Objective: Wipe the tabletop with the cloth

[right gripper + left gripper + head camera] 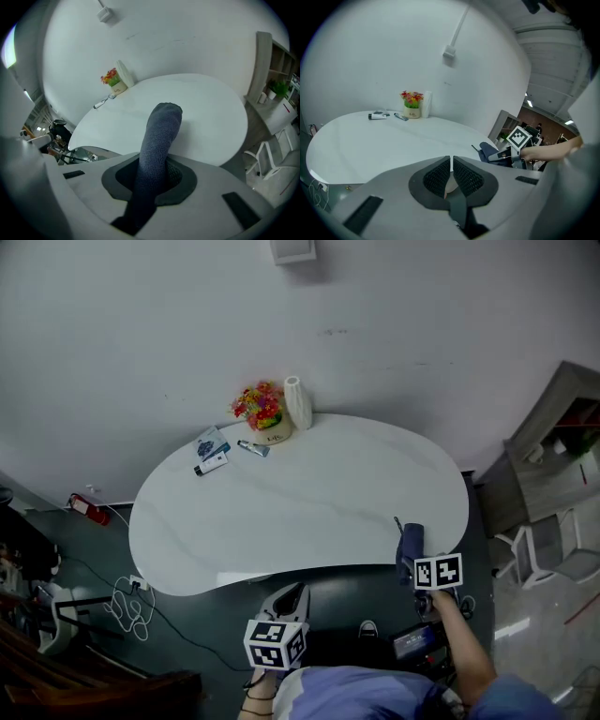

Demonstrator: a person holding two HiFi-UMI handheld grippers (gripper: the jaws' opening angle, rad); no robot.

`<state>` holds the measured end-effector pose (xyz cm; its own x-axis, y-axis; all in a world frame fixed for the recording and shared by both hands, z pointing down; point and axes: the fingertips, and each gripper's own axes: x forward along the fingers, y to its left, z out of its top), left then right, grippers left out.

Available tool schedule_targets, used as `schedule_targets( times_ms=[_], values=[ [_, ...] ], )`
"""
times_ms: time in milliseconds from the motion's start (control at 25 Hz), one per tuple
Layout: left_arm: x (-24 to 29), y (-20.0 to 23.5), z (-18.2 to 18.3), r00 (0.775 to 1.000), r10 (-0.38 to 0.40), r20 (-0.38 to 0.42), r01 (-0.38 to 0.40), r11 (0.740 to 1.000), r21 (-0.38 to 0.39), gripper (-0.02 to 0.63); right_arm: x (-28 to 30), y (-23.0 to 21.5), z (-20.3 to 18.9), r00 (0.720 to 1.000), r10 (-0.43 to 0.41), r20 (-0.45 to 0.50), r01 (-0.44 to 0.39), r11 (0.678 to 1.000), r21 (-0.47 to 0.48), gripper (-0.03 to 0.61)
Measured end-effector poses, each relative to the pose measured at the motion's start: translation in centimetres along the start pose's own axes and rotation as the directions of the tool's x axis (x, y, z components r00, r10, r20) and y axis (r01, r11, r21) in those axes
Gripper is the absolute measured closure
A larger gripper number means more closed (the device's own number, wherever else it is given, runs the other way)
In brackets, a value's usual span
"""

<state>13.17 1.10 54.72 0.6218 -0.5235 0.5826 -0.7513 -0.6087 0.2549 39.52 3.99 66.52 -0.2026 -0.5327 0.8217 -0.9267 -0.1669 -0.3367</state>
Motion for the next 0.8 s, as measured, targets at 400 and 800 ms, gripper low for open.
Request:
schedule_targets(
  times_ms=[400,800],
  values=[
    [1.8,-5.1,-0.5,1.0,-0.009,-0.015,0.009,1.0,0.02,0.591,-3.1,-7.9,-1.0,0.999,-0.05,0.017,0.049,0.997,0.055,0.509],
    [-0.8,-3.9,-1.4,0.994,0.106,0.008,-0.106,0.994,-0.02,0.591,-5.5,-5.8,1.3,0.993,0.059,0.103,-0.064,0.997,0.051,0.509]
  ],
)
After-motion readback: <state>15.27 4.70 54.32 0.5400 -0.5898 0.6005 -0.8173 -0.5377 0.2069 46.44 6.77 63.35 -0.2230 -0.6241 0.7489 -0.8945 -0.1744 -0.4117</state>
